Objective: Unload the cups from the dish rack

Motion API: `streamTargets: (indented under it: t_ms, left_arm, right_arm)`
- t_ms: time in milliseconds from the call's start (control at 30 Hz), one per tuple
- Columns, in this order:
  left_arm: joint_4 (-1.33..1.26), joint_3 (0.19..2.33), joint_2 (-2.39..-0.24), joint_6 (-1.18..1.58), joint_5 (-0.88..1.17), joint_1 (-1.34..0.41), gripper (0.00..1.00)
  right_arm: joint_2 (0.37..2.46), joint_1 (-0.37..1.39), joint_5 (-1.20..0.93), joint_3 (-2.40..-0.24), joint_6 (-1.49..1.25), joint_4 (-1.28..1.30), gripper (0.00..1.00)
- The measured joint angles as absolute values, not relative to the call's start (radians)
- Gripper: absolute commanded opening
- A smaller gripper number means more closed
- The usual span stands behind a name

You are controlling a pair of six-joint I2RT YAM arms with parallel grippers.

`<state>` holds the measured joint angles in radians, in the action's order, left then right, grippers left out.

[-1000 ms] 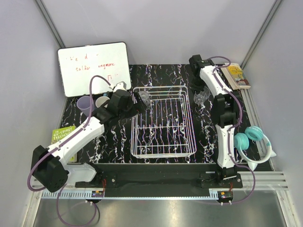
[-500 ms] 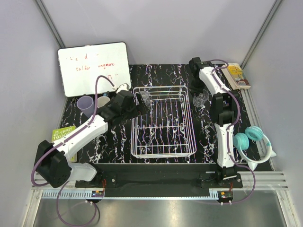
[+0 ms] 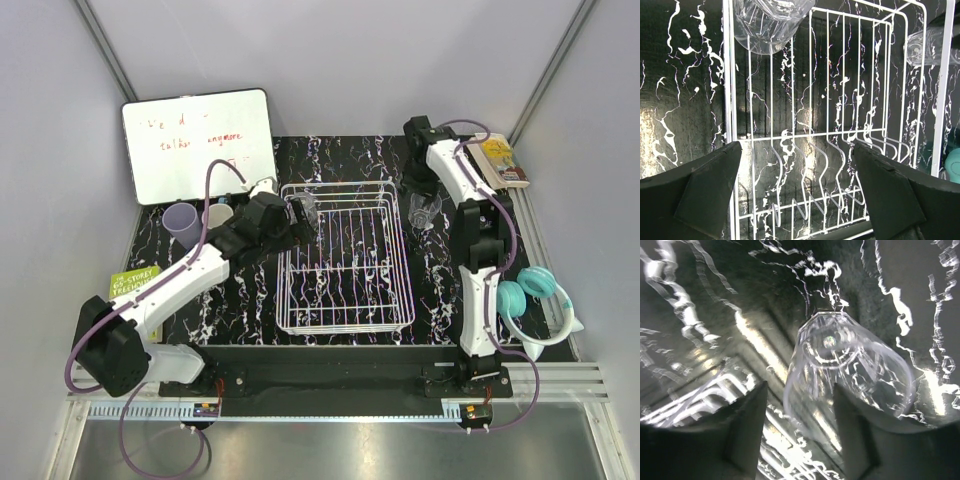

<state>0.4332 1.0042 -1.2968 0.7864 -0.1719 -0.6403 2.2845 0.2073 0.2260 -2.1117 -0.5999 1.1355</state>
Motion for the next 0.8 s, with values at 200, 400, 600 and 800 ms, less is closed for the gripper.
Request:
streamTargets:
  t_ms: [200,400,600,800]
  left_arm:
    - [0.442,1.027,-1.298,0.76,-0.207,-0.66,0.99]
    - [0.472,1.095,-1.346,0.727,-0.278,-0.665,0.99]
    - [0.528,1.206,-1.472,0.684,-0.324,-0.661,0.99]
    - [0.548,1.36,-1.64,0.627,-0.334,-0.643,0.99]
  right_arm:
    - [2.14,0.207,0.223,-2.111,-0.588,1.09,0.86]
    - [1.895,0.208,0.144,-1.952,-0.576,0.949,0.97]
    - [1.567,0.245,0.035,-1.625,-0.559,0.743,1.0]
    - [1.349,0.411,0.033,-1.425,-0.517,0.583,1.0]
